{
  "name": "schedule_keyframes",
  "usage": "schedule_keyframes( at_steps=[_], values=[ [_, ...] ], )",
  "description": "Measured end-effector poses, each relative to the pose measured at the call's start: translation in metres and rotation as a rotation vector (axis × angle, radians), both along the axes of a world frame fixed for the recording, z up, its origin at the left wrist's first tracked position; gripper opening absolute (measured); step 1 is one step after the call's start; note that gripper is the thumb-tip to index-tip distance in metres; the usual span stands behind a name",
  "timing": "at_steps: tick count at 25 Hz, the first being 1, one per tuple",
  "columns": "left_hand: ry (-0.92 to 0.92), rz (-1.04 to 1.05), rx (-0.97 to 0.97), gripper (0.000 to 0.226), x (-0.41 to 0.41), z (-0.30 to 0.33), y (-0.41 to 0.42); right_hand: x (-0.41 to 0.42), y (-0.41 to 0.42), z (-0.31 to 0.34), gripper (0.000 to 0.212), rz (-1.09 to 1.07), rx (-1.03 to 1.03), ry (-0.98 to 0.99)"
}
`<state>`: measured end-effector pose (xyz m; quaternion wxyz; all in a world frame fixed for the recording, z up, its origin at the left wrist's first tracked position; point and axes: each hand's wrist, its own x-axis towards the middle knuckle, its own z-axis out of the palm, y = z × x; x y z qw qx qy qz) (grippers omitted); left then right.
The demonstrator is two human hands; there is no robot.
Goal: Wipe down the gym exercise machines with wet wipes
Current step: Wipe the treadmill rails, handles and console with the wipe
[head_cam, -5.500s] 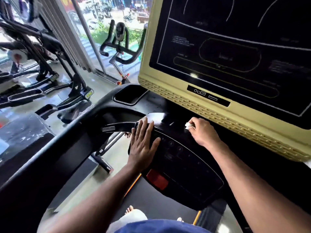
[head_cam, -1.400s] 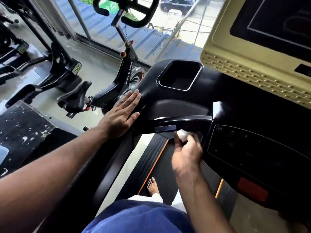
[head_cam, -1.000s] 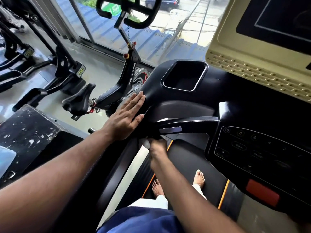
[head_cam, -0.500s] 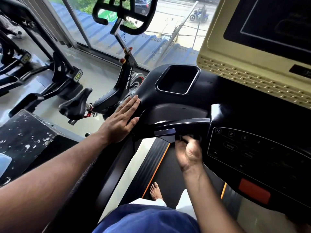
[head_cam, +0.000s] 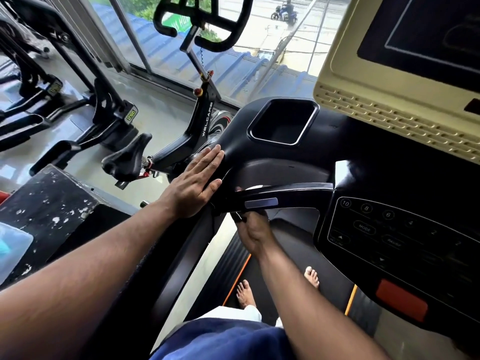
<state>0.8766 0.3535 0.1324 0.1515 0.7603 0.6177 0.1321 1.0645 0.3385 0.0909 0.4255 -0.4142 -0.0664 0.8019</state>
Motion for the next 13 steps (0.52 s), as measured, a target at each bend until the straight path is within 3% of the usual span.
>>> schedule_keyframes(
  at_steps=[4,8,11,13],
  values=[
    [0.009,-0.006,-0.009,0.071,-0.003,-0.002,0.002,0.06,0.008,0.011,0.035,-0.258,-0.075,-0.039],
    [-0.018,-0.003,-0.025,0.073,-0.003,-0.001,0.002,0.089,0.003,0.025,0.028,-0.412,-0.119,0.086],
    [-0.008,-0.002,-0.01,0.074,-0.002,-0.002,0.002,0.08,-0.007,0.03,0.034,-0.332,-0.166,-0.181],
    [-0.01,-0.004,-0.004,0.075,-0.003,-0.004,0.003,0.082,-0.032,0.042,0.034,-0.079,0.041,-0.522]
  ],
)
